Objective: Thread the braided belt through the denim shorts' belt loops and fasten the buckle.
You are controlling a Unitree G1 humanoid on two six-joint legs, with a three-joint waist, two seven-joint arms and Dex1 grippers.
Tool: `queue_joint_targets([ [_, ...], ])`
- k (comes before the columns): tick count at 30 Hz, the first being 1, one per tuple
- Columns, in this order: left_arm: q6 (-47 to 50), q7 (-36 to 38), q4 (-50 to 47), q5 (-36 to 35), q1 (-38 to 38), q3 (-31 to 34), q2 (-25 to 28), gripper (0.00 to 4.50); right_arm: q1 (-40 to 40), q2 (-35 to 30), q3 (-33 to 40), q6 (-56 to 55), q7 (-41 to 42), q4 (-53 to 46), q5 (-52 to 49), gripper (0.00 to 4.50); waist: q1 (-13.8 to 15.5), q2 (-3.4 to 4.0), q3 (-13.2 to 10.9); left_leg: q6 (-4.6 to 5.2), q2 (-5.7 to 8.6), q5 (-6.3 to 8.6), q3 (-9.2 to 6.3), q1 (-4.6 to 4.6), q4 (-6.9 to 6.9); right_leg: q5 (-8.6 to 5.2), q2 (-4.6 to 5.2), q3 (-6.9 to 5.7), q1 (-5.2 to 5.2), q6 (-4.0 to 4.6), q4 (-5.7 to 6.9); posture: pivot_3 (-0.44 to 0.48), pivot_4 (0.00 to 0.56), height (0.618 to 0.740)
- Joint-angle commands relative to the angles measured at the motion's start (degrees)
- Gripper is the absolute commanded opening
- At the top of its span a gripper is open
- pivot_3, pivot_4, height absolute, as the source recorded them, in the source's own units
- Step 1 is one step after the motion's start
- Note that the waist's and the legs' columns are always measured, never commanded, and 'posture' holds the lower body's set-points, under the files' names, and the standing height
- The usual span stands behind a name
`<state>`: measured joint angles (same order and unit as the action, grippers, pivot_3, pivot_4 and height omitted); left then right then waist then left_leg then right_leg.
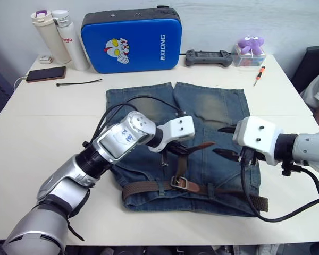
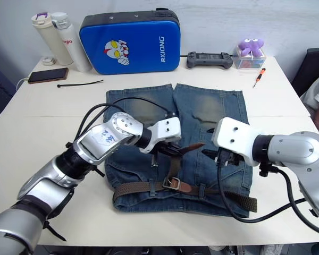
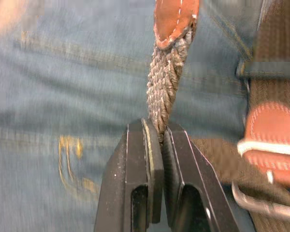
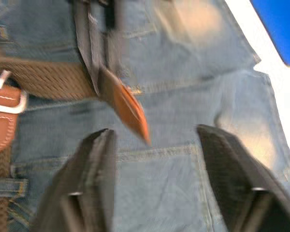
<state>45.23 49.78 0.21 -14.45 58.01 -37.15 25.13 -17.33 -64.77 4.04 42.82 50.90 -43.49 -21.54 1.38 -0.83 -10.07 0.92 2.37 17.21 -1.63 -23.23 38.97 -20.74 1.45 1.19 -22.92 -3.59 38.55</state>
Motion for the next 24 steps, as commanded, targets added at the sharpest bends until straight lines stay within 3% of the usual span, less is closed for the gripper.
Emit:
queue_joint_targets([
  [1, -2.9, 2.1, 1.5, 3.3, 1.2, 0.1, -0.8, 0.00, -0.3, -1.2, 0.2, 0.6, 0.1, -2.4, 0.1, 2.67, -0.2, 0.00, 0.0, 0.00, 0.00, 0.00, 0.01, 0.00, 0.00, 0.00, 0.00, 0.01, 0.00, 0.00, 0.00, 0.000, 0.150, 0.740],
  [9, -2.4, 4.1, -0.2, 5.7, -0.2, 1.2, -2.6, 0.00, -1.8, -0.7, -4.6, 0.0, -1.1, -0.7, 3.5, 2.67, 0.0, 0.00, 0.0, 0.02, 0.00, 0.01, 0.01, 0.01, 0.02, 0.00, 0.01, 0.02, 0.00, 0.00, 0.01, 0.000, 0.150, 0.740],
  [12, -1.9, 4.3, -0.7, 6.2, -0.4, 1.7, -3.2, 0.00, -2.7, -0.3, -6.3, -0.3, -1.3, 0.2, 4.8, 1.83, 0.0, 0.00, 0.0, 0.02, 0.00, 0.01, 0.01, 0.01, 0.03, 0.00, 0.01, 0.02, 0.00, 0.00, 0.01, 0.000, 0.150, 0.740],
  [16, -1.3, 4.4, -1.4, 6.6, -0.8, 2.4, -3.5, 0.00, -3.4, -0.6, -7.7, -0.6, -0.9, 1.2, 6.0, 0.06, -0.1, 0.00, 0.0, 0.02, -0.01, 0.01, 0.01, 0.01, 0.03, 0.00, 0.01, 0.02, 0.00, 0.00, 0.03, 0.000, 0.150, 0.740],
  [24, 0.9, 4.3, -3.0, 2.9, -2.6, 9.7, -4.1, 0.00, -0.8, 0.1, -4.8, -5.8, -0.3, 5.4, 7.5, 0.06, -0.1, 0.01, 0.0, 0.02, 0.00, 0.01, 0.01, 0.01, 0.03, 0.00, 0.01, 0.02, 0.00, 0.00, 0.03, 0.000, 0.150, 0.740],
])
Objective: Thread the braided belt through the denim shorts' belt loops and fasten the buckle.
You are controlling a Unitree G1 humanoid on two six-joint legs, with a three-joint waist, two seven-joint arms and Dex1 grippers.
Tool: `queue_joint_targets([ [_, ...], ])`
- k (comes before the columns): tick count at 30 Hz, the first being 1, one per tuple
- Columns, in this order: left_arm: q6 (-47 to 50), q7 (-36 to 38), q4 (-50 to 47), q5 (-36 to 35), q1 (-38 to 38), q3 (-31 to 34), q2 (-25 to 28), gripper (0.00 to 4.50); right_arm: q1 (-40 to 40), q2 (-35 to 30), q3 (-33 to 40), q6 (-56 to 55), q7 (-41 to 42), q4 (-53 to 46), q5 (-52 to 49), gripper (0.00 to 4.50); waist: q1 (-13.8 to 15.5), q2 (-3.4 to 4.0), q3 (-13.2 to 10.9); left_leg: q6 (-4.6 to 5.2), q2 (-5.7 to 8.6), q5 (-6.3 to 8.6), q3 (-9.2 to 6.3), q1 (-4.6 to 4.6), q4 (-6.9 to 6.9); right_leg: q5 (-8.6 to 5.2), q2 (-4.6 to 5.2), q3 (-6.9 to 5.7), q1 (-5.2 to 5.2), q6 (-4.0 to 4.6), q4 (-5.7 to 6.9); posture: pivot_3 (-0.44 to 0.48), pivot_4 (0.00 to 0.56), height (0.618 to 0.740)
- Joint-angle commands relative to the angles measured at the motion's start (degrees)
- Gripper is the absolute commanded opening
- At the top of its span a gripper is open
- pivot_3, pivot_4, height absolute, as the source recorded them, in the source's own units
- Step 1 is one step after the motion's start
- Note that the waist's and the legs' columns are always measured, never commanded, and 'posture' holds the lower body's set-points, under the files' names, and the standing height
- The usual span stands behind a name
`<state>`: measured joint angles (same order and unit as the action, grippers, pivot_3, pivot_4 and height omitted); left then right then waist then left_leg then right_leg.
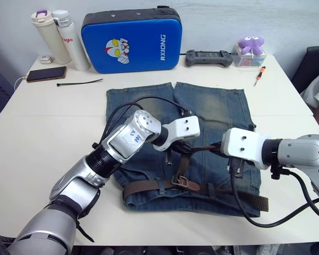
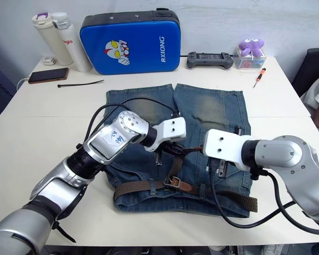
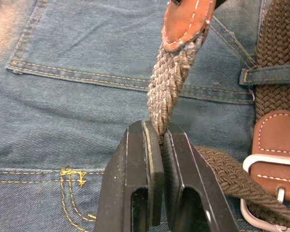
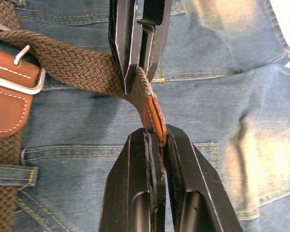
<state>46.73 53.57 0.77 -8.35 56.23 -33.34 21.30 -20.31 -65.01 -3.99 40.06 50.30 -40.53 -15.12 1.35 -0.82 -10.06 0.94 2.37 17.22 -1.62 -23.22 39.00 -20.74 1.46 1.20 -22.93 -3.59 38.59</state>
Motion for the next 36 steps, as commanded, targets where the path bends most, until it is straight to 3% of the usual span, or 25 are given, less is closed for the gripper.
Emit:
queue_joint_targets([
  [1, -1.1, 1.1, -4.1, -3.9, -1.6, 6.8, -0.2, 0.00, 3.4, 0.6, 4.4, -4.7, 0.7, 3.3, 0.7, 0.06, 0.0, 0.00, 0.0, 0.00, 0.00, 0.00, 0.00, 0.00, 0.00, 0.00, 0.00, 0.00, 0.00, 0.00, 0.00, 0.000, 0.150, 0.740],
  [3, -1.8, 1.5, -3.9, -6.0, -5.0, 9.5, -0.3, 0.00, 5.9, 2.8, 8.4, -7.0, 1.8, 5.6, -2.2, 0.06, 0.0, -0.01, 0.0, 0.00, -0.01, 0.00, 0.00, 0.00, -0.01, 0.00, -0.01, 0.00, 0.00, 0.00, 0.00, 0.000, 0.150, 0.740],
  [9, -13.3, 2.1, -2.3, -4.3, -11.4, 10.6, 0.9, 2.30, 8.9, 5.3, 12.1, -10.0, 4.5, 8.0, -5.9, 0.00, 0.0, 0.00, 0.0, 0.00, -0.01, 0.00, 0.00, 0.05, 0.06, 0.00, 0.00, -0.01, 0.06, 0.00, 0.05, 0.000, 0.150, 0.740],
  [15, -17.2, 1.4, 0.6, -4.3, -13.2, 12.1, -1.1, 2.30, 10.2, 6.1, 14.0, -9.7, 5.0, 8.0, -8.2, 0.00, 0.1, 0.00, 0.0, 0.01, -0.01, 0.01, 0.00, 0.05, 0.07, 0.00, 0.00, -0.02, 0.08, 0.00, 0.03, 0.000, 0.150, 0.740],
  [25, -12.5, -0.4, 1.0, -6.3, -14.0, 13.5, -6.3, 2.30, 11.2, 6.0, 15.2, -7.9, 4.0, 5.9, -9.6, 0.00, 0.1, 0.00, 0.0, 0.02, -0.01, 0.01, 0.00, 0.05, 0.07, 0.00, -0.02, -0.02, 0.09, 0.00, 0.07, 0.000, 0.150, 0.740],
  [28, -12.6, -0.6, 1.1, -5.8, -13.9, 13.4, -6.6, 1.45, 11.4, 5.9, 15.5, -7.1, 3.7, 5.2, -10.0, 0.00, 0.0, 0.00, 0.0, 0.02, -0.01, 0.01, 0.00, 0.05, 0.07, 0.00, -0.02, -0.02, 0.09, 0.00, 0.07, 0.000, 0.150, 0.740],
  [31, -13.4, -0.2, 1.2, -5.4, -14.2, 13.0, -6.4, 0.17, 11.7, 5.8, 15.9, -6.4, 3.5, 4.5, -10.4, 0.00, 0.0, 0.00, 0.0, 0.02, -0.01, 0.01, 0.00, 0.06, 0.07, 0.00, -0.02, -0.02, 0.09, 0.00, 0.07, 0.000, 0.150, 0.740],
  [36, -14.6, -0.2, 1.6, -4.9, -13.7, 12.7, -7.0, 0.02, 12.1, 5.2, 16.0, -4.9, 3.1, 3.6, -10.5, 0.00, 0.1, 0.00, 0.0, 0.02, -0.01, 0.01, 0.00, 0.06, 0.07, 0.00, -0.02, -0.02, 0.09, 0.00, 0.06, 0.000, 0.150, 0.740],
])
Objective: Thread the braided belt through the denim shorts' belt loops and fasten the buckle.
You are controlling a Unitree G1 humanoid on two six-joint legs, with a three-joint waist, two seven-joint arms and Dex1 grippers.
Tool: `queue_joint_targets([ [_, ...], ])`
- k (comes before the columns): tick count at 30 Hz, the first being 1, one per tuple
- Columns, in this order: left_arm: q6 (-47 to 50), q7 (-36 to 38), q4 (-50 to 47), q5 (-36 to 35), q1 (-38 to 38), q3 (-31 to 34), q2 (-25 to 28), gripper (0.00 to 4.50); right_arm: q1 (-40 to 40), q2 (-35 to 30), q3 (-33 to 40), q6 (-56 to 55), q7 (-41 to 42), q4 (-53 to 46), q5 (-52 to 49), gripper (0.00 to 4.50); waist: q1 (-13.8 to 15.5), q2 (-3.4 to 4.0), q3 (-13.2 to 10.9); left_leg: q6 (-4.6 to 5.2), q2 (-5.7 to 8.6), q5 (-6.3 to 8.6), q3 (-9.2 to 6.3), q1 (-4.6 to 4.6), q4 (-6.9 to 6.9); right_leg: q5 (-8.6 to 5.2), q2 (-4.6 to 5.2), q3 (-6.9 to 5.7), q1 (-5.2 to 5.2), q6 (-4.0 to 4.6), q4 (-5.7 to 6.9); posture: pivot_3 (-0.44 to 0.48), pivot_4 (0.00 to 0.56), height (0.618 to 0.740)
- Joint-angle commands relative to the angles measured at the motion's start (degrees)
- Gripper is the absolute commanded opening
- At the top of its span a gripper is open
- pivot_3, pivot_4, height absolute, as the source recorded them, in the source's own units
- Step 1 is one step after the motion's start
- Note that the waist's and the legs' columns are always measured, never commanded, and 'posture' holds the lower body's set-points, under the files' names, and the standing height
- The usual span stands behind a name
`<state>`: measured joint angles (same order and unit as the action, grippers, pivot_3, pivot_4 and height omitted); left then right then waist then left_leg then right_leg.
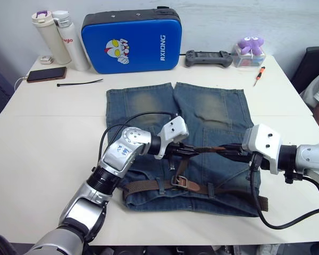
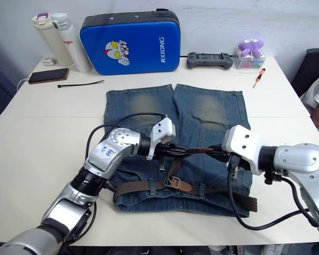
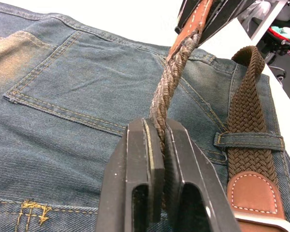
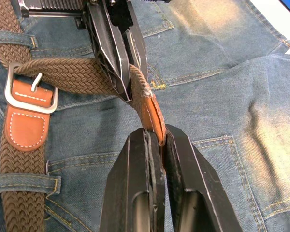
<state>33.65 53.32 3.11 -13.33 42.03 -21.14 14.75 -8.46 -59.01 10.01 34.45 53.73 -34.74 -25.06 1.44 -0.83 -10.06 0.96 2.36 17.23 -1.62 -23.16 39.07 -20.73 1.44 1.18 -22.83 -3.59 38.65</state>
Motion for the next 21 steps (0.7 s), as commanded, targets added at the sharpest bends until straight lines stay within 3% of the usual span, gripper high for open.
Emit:
queue_joint_targets([
  [1, -1.6, 0.0, -0.7, 0.2, 0.5, 0.5, -0.4, 0.02, 0.4, -1.0, 2.1, 1.2, -0.6, -2.3, -0.3, 0.00, 0.0, 0.00, 0.0, 0.00, 0.00, 0.00, 0.00, 0.00, 0.00, 0.00, 0.00, 0.00, 0.00, 0.00, 0.00, 0.000, 0.150, 0.740],
  [4, -0.9, -0.2, -1.3, 0.4, 0.6, 0.7, 0.2, 0.02, 0.8, -1.1, 2.7, 2.3, -1.3, -2.2, -0.3, 0.00, 0.0, 0.00, 0.0, 0.00, 0.00, 0.00, 0.00, 0.00, 0.00, 0.00, 0.00, 0.00, 0.00, 0.00, -0.01, 0.000, 0.150, 0.740],
  [8, 3.6, -2.4, -2.8, 1.5, 0.7, 0.7, 1.8, 0.00, 2.9, -2.4, 5.3, 3.1, -0.4, -1.5, 0.1, 1.56, 0.0, 0.00, 0.0, 0.00, 0.00, 0.00, 0.00, 0.00, -0.01, 0.00, 0.00, 0.00, 0.00, 0.00, 0.00, 0.000, 0.150, 0.740],
  [14, 6.9, -6.1, -0.2, 4.6, 2.5, -1.1, 1.4, 0.00, 13.4, -4.2, 16.3, 7.0, 1.8, -8.9, -0.5, 4.47, 0.3, 0.00, 0.0, 0.03, 0.00, 0.02, 0.00, 0.00, -0.01, 0.00, 0.00, -0.01, 0.07, -0.01, 0.05, 0.000, 0.150, 0.740],
  [19, 5.7, -6.8, 5.8, 6.1, 5.8, -1.6, -1.4, 0.00, 21.8, -1.7, 15.2, 8.4, -1.5, -19.2, 0.8, 4.47, 0.3, -0.02, 0.0, 0.07, 0.00, 0.02, -0.01, 0.01, 0.01, 0.01, -0.01, -0.01, 0.14, -0.03, 0.07, 0.000, 0.150, 0.740],
  [21, 2.7, -6.0, 9.7, 7.6, 7.8, -2.2, -1.4, 0.00, 21.1, 0.1, 7.7, 7.8, -6.5, -22.1, 3.2, 4.47, 0.0, -0.04, 0.0, 0.11, 0.04, 0.00, 0.01, 0.01, 0.06, 0.05, 0.00, 0.02, 0.15, -0.10, -0.02, 0.000, 0.150, 0.740],
])
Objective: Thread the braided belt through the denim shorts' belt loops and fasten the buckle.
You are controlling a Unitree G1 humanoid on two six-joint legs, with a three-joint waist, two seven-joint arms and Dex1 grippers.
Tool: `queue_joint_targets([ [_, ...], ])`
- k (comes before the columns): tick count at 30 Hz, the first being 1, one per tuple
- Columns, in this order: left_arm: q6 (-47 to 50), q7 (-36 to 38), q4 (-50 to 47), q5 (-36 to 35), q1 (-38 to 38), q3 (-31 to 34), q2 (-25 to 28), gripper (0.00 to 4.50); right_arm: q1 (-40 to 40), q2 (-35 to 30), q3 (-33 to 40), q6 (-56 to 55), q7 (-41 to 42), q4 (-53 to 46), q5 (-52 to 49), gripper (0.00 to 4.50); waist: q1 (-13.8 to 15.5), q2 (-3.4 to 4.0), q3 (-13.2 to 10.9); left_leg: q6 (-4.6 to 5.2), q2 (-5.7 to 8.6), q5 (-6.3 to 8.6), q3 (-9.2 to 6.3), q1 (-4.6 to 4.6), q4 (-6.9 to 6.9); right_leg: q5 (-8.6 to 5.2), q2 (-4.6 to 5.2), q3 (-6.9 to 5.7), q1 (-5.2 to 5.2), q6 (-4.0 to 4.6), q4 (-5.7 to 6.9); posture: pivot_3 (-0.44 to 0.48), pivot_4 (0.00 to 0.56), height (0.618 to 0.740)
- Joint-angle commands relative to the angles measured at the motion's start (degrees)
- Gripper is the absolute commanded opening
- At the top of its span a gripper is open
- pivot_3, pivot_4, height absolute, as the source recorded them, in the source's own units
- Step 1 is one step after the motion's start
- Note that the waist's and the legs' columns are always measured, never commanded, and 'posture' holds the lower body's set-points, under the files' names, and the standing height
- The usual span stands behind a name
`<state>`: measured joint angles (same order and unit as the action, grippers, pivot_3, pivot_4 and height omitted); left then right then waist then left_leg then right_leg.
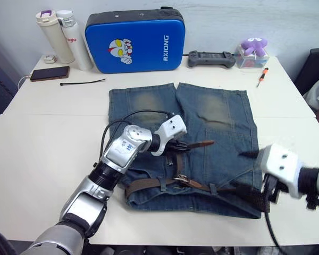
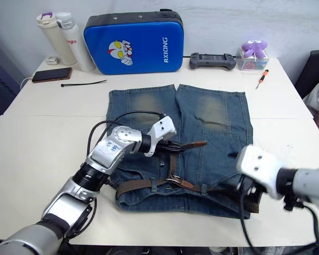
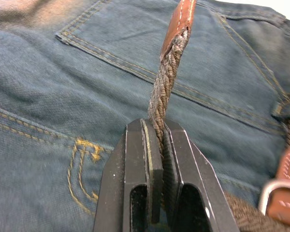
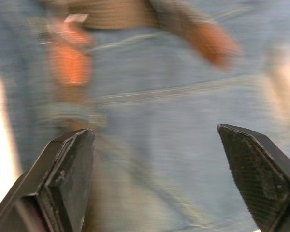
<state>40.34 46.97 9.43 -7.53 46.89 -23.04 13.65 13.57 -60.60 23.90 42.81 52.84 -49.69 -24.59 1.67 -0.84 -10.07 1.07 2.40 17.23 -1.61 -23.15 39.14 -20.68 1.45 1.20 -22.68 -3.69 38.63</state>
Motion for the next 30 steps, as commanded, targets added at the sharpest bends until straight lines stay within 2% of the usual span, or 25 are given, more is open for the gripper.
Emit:
queue_joint_targets([
  [1, -5.1, 0.8, 5.0, 2.2, 3.8, -0.3, -0.2, 0.00, -1.4, 2.0, -10.5, -0.9, -8.0, -8.0, 4.8, 4.47, -0.5, -0.07, 0.0, 0.01, 0.00, -0.01, 0.05, 0.09, -0.01, 0.01, -0.01, 0.09, 0.02, -0.02, -0.03, 0.000, 0.150, 0.740],
  [5, -6.7, 2.0, 7.0, 2.8, 5.2, 0.3, 0.4, 0.00, -4.8, 3.0, -22.8, -2.7, -14.3, -7.0, 12.9, 4.47, -0.6, -0.02, 0.0, -0.05, -0.01, -0.04, 0.05, 0.16, -0.07, 0.01, -0.02, 0.12, -0.01, -0.01, 0.01, 0.000, 0.150, 0.740],
  [10, -4.6, 2.6, 3.8, 2.4, 4.2, 1.3, 2.4, 0.00, -10.3, 6.7, -31.4, -1.0, -17.0, -5.5, 15.4, 4.47, -0.5, -0.03, 0.0, -0.10, -0.02, -0.06, 0.04, 0.13, -0.07, 0.01, -0.02, 0.13, -0.06, -0.01, -0.01, 0.000, 0.150, 0.740],
  [12, -3.9, 2.8, 2.6, 2.1, 3.5, 2.0, 3.4, 0.00, -13.6, 9.4, -32.8, 2.1, -17.0, -6.3, 12.7, 4.47, -0.6, -0.03, 0.0, -0.12, -0.02, -0.06, 0.05, 0.13, -0.08, 0.01, -0.03, 0.14, -0.08, -0.01, 0.00, 0.000, 0.150, 0.740],
  [14, -3.1, 2.7, 1.8, 2.0, 3.0, 2.2, 3.7, 0.00, -15.7, 10.0, -30.7, 5.1, -15.6, -7.4, 9.8, 4.47, -0.5, -0.02, 0.0, -0.12, -0.02, -0.07, 0.05, 0.13, -0.08, 0.01, -0.02, 0.14, -0.10, -0.01, 0.02, 0.000, 0.150, 0.740],
  [15, -1.8, 2.0, 0.7, 2.1, 2.7, 2.1, 3.2, 0.00, -16.6, 9.7, -24.5, 8.0, -12.9, -8.1, 4.6, 4.47, -0.4, -0.01, 0.0, -0.12, -0.02, -0.07, 0.05, 0.13, -0.08, 0.01, -0.02, 0.13, -0.10, -0.01, 0.02, 0.000, 0.150, 0.740],
  [16, -1.3, 2.0, 0.1, 2.0, 2.3, 2.4, 3.6, 0.00, -18.7, 10.0, -21.4, 11.0, -11.8, -8.8, 0.8, 4.47, -0.3, -0.02, 0.0, -0.11, 0.00, -0.06, 0.05, 0.12, -0.07, 0.01, 0.00, 0.13, -0.09, -0.01, 0.00, 0.000, 0.150, 0.740],
  [21, 1.9, 2.0, -4.0, 0.9, -0.4, 3.6, 4.6, 0.00, -29.7, 5.3, -10.3, 22.4, -6.9, -6.7, -16.6, 4.47, -0.3, -0.01, 0.0, -0.06, -0.01, -0.03, 0.04, 0.09, -0.10, 0.01, 0.01, 0.10, -0.09, -0.01, -0.03, 0.000, 0.150, 0.740],
  [25, 4.6, 1.0, -6.7, 0.5, -1.4, 3.9, 4.2, 0.00, -32.4, 8.0, -13.6, 25.4, -11.1, -6.4, -22.7, 4.47, -0.3, -0.02, 0.0, -0.07, -0.03, -0.02, 0.00, 0.08, -0.18, 0.01, 0.00, 0.08, -0.09, 0.00, -0.09, 0.000, 0.150, 0.740],
  [30, 6.3, 0.7, -9.3, 0.1, -2.1, 2.8, 3.9, 0.00, -29.2, 11.4, -25.2, 24.0, -19.3, -7.5, -18.1, 4.47, -0.3, -0.02, 0.0, -0.01, -0.01, 0.01, 0.00, -0.01, -0.09, 0.01, 0.03, 0.08, -0.09, -0.01, -0.07, 0.000, 0.150, 0.740],
])
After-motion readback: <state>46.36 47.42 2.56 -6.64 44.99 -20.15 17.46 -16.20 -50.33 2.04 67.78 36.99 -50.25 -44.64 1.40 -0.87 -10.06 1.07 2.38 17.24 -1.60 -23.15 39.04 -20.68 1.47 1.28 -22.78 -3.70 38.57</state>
